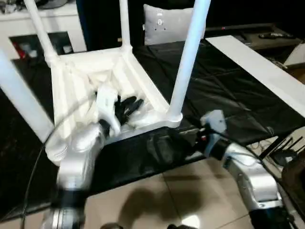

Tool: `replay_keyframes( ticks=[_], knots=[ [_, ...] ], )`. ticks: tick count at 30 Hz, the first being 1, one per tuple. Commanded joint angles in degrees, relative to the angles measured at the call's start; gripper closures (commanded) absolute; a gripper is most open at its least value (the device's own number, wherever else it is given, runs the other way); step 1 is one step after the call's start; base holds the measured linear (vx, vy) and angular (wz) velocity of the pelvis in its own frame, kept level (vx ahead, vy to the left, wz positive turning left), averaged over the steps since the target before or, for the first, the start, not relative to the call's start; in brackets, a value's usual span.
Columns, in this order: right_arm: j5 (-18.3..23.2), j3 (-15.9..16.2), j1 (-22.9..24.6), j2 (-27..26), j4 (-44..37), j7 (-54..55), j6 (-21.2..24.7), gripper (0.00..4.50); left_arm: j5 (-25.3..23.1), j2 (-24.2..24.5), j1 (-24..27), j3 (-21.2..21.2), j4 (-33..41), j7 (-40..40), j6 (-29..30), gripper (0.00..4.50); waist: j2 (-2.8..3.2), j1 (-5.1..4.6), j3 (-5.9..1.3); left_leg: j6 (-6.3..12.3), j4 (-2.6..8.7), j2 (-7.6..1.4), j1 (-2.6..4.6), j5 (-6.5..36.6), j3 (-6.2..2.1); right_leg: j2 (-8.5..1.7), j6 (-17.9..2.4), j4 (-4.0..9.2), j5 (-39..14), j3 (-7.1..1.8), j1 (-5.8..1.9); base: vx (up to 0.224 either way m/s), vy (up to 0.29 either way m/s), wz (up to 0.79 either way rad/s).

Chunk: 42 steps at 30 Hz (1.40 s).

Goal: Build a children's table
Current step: Rotate leg to tighten, then rotate table base

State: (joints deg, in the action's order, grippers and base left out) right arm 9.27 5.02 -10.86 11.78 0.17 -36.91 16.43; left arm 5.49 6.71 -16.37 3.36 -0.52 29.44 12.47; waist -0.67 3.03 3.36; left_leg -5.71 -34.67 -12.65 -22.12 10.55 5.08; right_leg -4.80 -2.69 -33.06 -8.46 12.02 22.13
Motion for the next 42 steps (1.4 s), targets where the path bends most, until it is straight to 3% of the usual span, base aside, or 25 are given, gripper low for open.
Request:
replay_keyframes(
  ticks=[1, 2, 4, 5, 6, 7, 8, 10, 11, 12, 13, 14, 15, 16, 17, 18, 19, 23, 24, 25, 28, 31, 32, 36, 42],
  knots=[
    [-1.63, 0.73, -0.53, 0.29, -0.85, 1.16, -1.46, 0.00, -2.02, -0.88, 0.36, -0.36, 3.22, -4.02, 1.24, 2.94, 2.18, -1.50, -3.21, 7.17, 9.56, -7.29, 0.33, 26.14, -6.72, -1.49, -4.97, -1.99, -13.41, -3.50, -3.06, 0.020, -0.077, 0.60],
    [-1.69, 1.08, -0.71, 0.56, -0.61, 0.87, -1.39, 0.00, -4.25, -1.05, 0.91, -0.30, 3.11, -6.80, 1.87, 2.77, 1.39, -1.99, -2.67, 9.58, 10.19, -7.08, 1.90, 30.30, -9.27, -0.05, -9.58, -5.70, -14.90, -5.41, -1.01, 0.037, -0.110, 0.63],
    [-1.76, 1.68, -0.84, 1.26, -0.64, 0.28, -0.84, 0.00, -6.27, -1.07, 2.28, -0.63, 4.10, -9.96, 3.74, 2.69, 0.36, -1.92, -2.56, 10.29, 9.30, -3.92, 0.08, 28.16, -8.66, -1.21, -12.99, -4.59, -15.39, -7.47, -2.13, 0.010, -0.178, 0.69],
    [-1.83, 1.92, -0.94, 1.58, -0.62, -0.04, -0.70, 0.00, -6.58, -1.08, 2.79, -0.77, 4.40, -10.57, 4.08, 2.52, -2.55, 1.34, -2.07, 3.61, -6.65, 5.47, 3.23, 14.16, 0.49, -9.68, -7.42, 8.89, -47.85, -5.80, 1.27, -0.035, -0.189, 0.70],
    [-2.52, 2.11, -1.03, 1.83, -0.42, 0.25, -1.39, 0.00, -6.47, -1.26, 3.43, -0.90, 4.98, -10.91, 4.21, 2.41, -3.66, 0.55, -1.03, 3.27, -9.48, 5.49, 1.82, 9.55, 1.81, -9.96, -0.28, 9.99, -56.45, -4.70, 2.43, -0.037, -0.150, 0.38],
    [-3.51, 1.97, -1.43, 1.82, 0.35, 1.20, -2.84, 0.00, -6.63, -1.43, 4.31, -1.33, 6.03, -11.43, 4.39, 2.41, -3.21, 1.28, -2.29, 2.64, -8.84, 4.06, -2.84, 8.41, 1.73, -11.55, 13.31, 6.87, -52.08, -4.91, -3.40, -0.037, -0.150, 0.38],
    [-3.33, 1.89, -1.66, 1.79, 0.53, 1.08, -2.88, 0.00, -6.82, -1.61, 4.98, -1.59, 7.05, -11.83, 4.75, 2.24, -3.92, 2.54, -3.27, 5.53, -7.78, 2.72, -3.43, 10.86, 0.99, -14.36, 15.87, 4.94, -39.61, -7.40, -5.12, 0.009, -0.116, 0.31],
    [-2.65, 1.56, -1.87, 1.46, 0.42, 1.20, -2.30, 0.00, -7.41, -2.15, 6.11, -1.72, 8.69, -12.90, 5.72, 2.24, -2.51, 3.19, -3.73, 6.86, -6.97, 1.33, -3.31, 10.15, -0.25, -17.26, 10.01, 4.82, -29.66, -8.22, -6.74, 0.000, -0.092, 0.63],
    [-3.02, 1.62, -1.97, 1.41, 0.46, 1.75, -2.38, 0.00, -7.67, -2.18, 6.71, -1.80, 9.32, -13.13, 6.29, 2.12, -1.17, 3.53, -3.31, 7.51, -5.88, 0.16, -2.97, 5.09, -0.90, -16.52, 0.85, 5.51, -19.74, -4.91, -7.14, -0.034, -0.084, 0.60],
    [-2.85, 1.45, -2.07, 1.18, 0.56, 2.45, -2.05, 0.00, -7.82, -2.17, 7.28, -1.79, 9.81, -13.67, 6.60, 2.03, -0.72, 3.51, -3.06, 7.92, -4.79, -0.45, -2.39, 2.95, -0.96, -15.26, -1.34, 5.87, -18.69, -2.83, -7.11, -0.019, -0.034, 0.27],
    [-2.83, 1.44, -2.07, 1.16, 0.56, 2.50, -2.02, 0.00, -7.83, -2.17, 7.31, -1.79, 9.85, -13.70, 6.62, 2.03, -0.72, 3.51, -3.06, 7.92, -4.79, -0.45, -2.39, 2.95, -0.96, -15.26, -1.34, 5.87, -18.69, -2.83, -7.11, -0.037, -0.023, 0.52],
    [-3.15, 1.39, -2.45, 0.94, 1.00, 4.31, -2.57, 0.00, -7.32, -1.97, 8.83, -1.77, 10.72, -13.87, 7.30, 1.93, 0.88, 1.59, -2.77, 7.89, 2.19, -6.45, 2.51, 3.73, -2.14, -5.64, -2.24, 1.82, -14.82, -2.72, -3.45, -0.029, 0.029, 0.22],
    [-3.31, 1.39, -2.57, 0.85, 1.13, 4.86, -2.71, 0.00, -6.99, -1.87, 9.36, -1.77, 10.95, -13.66, 7.40, 1.93, 1.40, 1.72, -3.42, 8.22, 3.52, -9.74, 3.73, 7.01, -2.57, -5.37, -1.89, -1.00, -7.33, -4.77, -2.80, -0.046, 0.037, 0.33],
    [-3.36, 1.36, -2.66, 0.71, 1.18, 5.12, -1.84, 0.00, -6.42, -1.54, 9.92, -1.96, 11.25, -12.99, 7.15, 1.86, 0.51, 1.49, -3.23, 6.05, 3.00, -7.60, 4.12, 9.24, -1.02, -6.42, -3.30, -0.38, -4.32, -6.92, -1.58, 0.000, 0.000, 0.00],
    [-3.56, 1.55, -2.96, 0.78, 1.46, 4.87, -0.53, 0.00, -4.05, -0.72, 10.94, -2.45, 12.34, -10.09, 7.62, 1.68, 0.31, 2.21, -2.38, 1.91, 2.96, -4.39, 3.68, 14.37, 1.35, -7.29, -5.83, 1.65, -9.55, -8.21, -1.83, -0.028, 0.018, 0.24],
    [-3.37, 1.43, -3.46, 0.83, 2.19, 4.49, 0.08, 0.00, -2.91, 0.59, 11.68, -3.00, 13.08, -7.53, 7.75, 1.63, -0.27, 1.99, -2.11, 1.29, 2.79, -3.04, 3.05, 16.30, 1.93, -7.65, -6.19, 2.45, -14.54, -8.63, -2.49, 0.000, 0.000, 0.00],
    [-3.13, 0.96, -4.11, 0.74, 3.15, 4.50, -0.26, 0.00, -2.22, 1.85, 12.22, -3.31, 13.49, -5.44, 7.66, 1.59, -0.30, 2.52, -2.04, 1.65, 2.73, -2.15, 3.09, 17.80, 2.24, -8.02, -4.40, 3.95, -26.61, -8.93, -3.13, 0.000, 0.000, 0.00],
    [-2.91, -1.55, -7.87, 0.61, 7.90, 6.41, -1.62, 0.00, -0.39, 5.55, 14.02, -2.44, 14.67, -1.10, 8.72, 1.32, -0.31, 1.36, -2.32, 2.41, 3.80, -2.57, 3.16, 16.77, 2.29, -6.44, -2.45, 4.43, -28.21, -8.57, -2.95, 0.000, 0.000, 0.00],
    [-3.49, -3.00, -9.65, 0.93, 10.59, 8.66, -3.68, 0.00, 0.25, 7.90, 15.33, -2.16, 15.59, 1.10, 9.43, 1.20, -0.39, 1.29, -2.49, 2.15, 3.96, -2.65, 3.32, 16.98, 2.15, -6.64, -2.89, 4.26, -26.74, -8.60, -2.90, 0.000, 0.000, 0.00],
    [-3.88, -3.82, -10.63, 1.17, 12.17, 10.01, -4.91, 0.00, 0.60, 9.17, 16.08, -1.93, 16.10, 2.23, 9.94, 1.17, -0.56, 0.69, -2.49, 2.36, 4.16, -2.43, 2.54, 16.56, 2.06, -6.54, -3.18, 3.95, -26.40, -8.51, -3.36, 0.000, 0.000, 0.00],
    [-4.26, -4.72, -12.24, 2.85, 14.90, 10.90, -5.57, 0.00, 1.42, 12.02, 17.84, -0.82, 16.96, 4.17, 10.54, 0.88, -0.64, 0.36, -2.43, 3.23, 3.71, -1.97, 3.06, 15.13, 2.67, -6.41, -3.82, 4.30, -26.14, -8.86, -2.81, 0.000, 0.000, 0.00],
    [-3.59, -7.76, -13.51, 4.65, 18.34, 12.25, -6.77, 0.00, 3.66, 15.90, 20.40, 2.93, 17.60, 6.85, 10.20, 0.73, -1.13, 0.54, -2.92, 4.50, 3.63, -2.21, 2.79, 11.02, 2.84, -6.18, -5.25, 3.41, -20.60, -8.92, -2.99, 0.000, 0.000, 0.00],
    [-3.71, -8.48, -13.75, 5.10, 19.26, 12.84, -7.13, 0.00, 4.06, 16.65, 20.97, 3.92, 17.77, 7.36, 9.98, 0.55, -0.78, 0.39, -3.06, 4.99, 3.70, -2.38, 2.35, 8.54, 2.75, -5.94, -6.52, 2.62, -16.67, -8.84, -3.20, 0.000, 0.000, 0.00],
    [-4.64, -10.69, -13.11, 6.42, 22.79, 17.25, -8.36, 0.00, 6.61, 18.08, 22.68, 6.68, 18.82, 8.12, 10.38, 0.30, -0.81, 0.95, -3.46, 5.86, 3.28, -2.36, 2.75, 2.44, 3.38, -5.53, -9.20, 1.27, -7.18, -9.12, -2.73, 0.000, 0.000, 0.00],
    [-4.51, -9.40, -10.26, 6.12, 20.74, 15.30, -8.57, 0.00, 7.06, 18.59, 23.45, 7.86, 19.03, 7.50, 9.30, 0.04, -1.32, 1.27, -3.06, 5.58, 3.68, -2.32, 2.48, 7.13, 3.58, -5.86, -7.94, 2.06, -12.66, -9.37, -3.06, 0.000, 0.000, 0.00]
  ],
)
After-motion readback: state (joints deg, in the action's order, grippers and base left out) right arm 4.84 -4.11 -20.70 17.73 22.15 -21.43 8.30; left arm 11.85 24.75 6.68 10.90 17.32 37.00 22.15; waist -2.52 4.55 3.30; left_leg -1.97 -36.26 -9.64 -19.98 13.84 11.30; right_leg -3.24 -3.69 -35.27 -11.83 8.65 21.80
